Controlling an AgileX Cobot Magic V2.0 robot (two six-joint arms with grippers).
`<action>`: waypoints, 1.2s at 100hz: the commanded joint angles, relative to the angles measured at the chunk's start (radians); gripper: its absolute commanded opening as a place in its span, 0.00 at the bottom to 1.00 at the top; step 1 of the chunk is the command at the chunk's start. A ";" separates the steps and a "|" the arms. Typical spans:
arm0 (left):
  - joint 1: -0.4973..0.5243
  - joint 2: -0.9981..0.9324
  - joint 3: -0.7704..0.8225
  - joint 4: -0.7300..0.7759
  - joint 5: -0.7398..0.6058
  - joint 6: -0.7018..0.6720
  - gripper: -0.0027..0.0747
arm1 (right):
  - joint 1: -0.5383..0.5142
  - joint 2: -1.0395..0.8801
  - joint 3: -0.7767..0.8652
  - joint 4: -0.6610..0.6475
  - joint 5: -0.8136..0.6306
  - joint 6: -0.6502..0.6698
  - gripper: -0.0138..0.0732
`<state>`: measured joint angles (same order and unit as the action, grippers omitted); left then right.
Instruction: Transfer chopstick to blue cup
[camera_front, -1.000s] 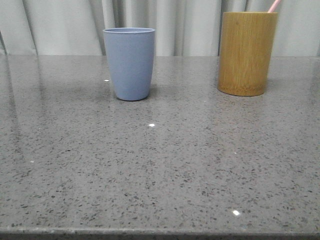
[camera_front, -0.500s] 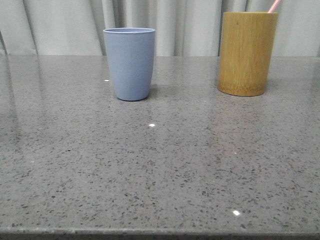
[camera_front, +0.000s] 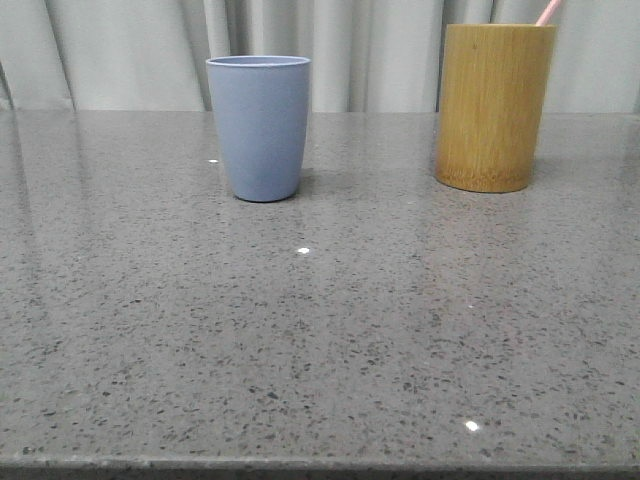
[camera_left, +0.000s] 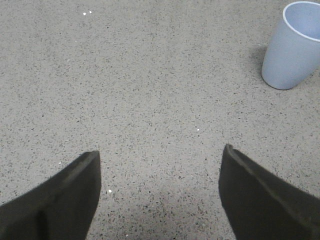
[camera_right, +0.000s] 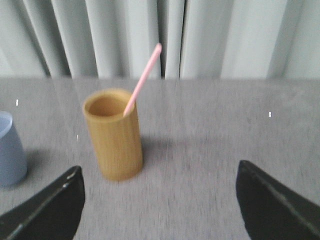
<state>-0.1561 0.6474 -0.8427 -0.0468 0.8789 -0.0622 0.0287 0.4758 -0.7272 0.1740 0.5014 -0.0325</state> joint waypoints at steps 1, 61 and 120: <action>0.002 0.003 -0.024 -0.010 -0.074 -0.013 0.66 | -0.003 0.072 -0.032 0.017 -0.207 -0.003 0.86; 0.002 0.003 -0.024 -0.014 -0.074 -0.013 0.66 | 0.129 0.606 -0.035 0.076 -0.839 0.016 0.86; 0.002 0.003 -0.024 -0.014 -0.074 -0.013 0.66 | 0.134 0.903 -0.183 0.074 -1.013 0.148 0.86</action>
<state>-0.1561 0.6474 -0.8427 -0.0508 0.8763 -0.0622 0.1640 1.3869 -0.8523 0.2533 -0.4270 0.1101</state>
